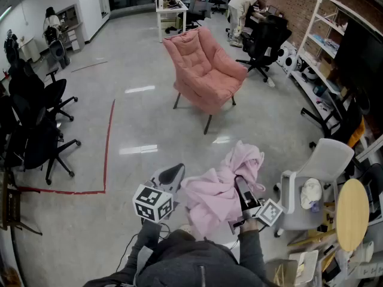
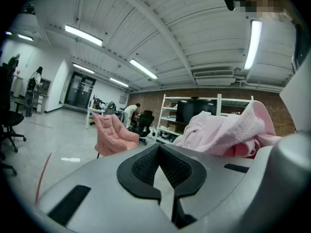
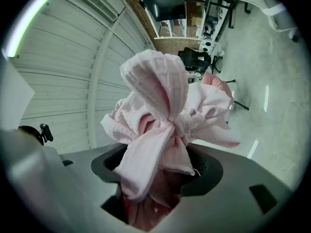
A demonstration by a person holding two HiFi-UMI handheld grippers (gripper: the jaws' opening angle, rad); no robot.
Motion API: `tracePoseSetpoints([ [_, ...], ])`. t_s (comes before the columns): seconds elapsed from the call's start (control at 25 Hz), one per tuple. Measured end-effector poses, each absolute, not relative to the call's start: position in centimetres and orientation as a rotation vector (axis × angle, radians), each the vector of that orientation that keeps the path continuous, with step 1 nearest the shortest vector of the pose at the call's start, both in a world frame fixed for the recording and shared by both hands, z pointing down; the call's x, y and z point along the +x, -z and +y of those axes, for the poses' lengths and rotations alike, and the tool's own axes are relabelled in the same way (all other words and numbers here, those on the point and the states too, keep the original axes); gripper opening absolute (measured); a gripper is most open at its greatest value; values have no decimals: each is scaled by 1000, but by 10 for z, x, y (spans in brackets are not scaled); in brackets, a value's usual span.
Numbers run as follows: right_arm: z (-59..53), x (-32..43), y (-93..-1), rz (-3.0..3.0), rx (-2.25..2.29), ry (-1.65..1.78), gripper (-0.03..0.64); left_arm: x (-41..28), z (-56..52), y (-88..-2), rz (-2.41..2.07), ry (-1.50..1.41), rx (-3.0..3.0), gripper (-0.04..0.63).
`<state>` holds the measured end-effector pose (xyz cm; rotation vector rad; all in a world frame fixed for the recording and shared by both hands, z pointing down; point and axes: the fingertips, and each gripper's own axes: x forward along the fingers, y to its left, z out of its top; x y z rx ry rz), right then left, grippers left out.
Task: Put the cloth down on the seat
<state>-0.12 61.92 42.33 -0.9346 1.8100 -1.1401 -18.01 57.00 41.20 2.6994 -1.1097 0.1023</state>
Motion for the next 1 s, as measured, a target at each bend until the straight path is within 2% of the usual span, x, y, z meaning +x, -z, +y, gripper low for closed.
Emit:
tracePoseSetpoints([
  [1.0,595,-32,-451,1756,-947,1215,287,-193,549,-445,-1014,-156,2665,6],
])
